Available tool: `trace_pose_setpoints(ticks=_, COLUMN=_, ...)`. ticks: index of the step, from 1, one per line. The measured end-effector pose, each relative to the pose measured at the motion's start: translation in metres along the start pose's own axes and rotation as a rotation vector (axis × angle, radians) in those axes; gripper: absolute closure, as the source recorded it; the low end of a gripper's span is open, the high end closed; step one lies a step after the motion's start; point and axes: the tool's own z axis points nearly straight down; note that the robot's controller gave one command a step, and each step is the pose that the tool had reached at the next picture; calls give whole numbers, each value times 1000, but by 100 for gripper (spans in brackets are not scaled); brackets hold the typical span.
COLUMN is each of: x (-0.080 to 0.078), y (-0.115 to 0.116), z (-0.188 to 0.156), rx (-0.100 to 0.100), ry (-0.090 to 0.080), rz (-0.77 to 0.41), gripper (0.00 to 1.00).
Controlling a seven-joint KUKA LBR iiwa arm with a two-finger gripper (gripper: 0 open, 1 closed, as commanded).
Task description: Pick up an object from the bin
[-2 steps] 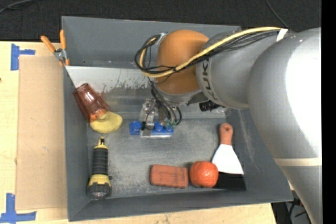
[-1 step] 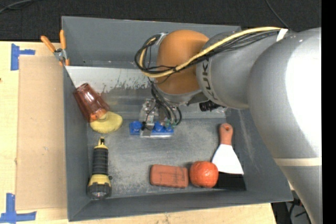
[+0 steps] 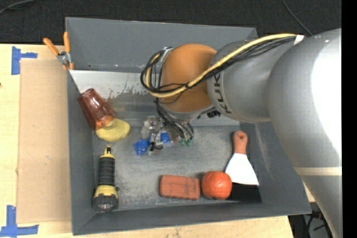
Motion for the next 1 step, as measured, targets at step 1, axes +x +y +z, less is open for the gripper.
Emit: trace_pose_setpoints(ticks=1, x=-7, y=-11, z=8, rx=-5, ry=0, rz=37, gripper=100)
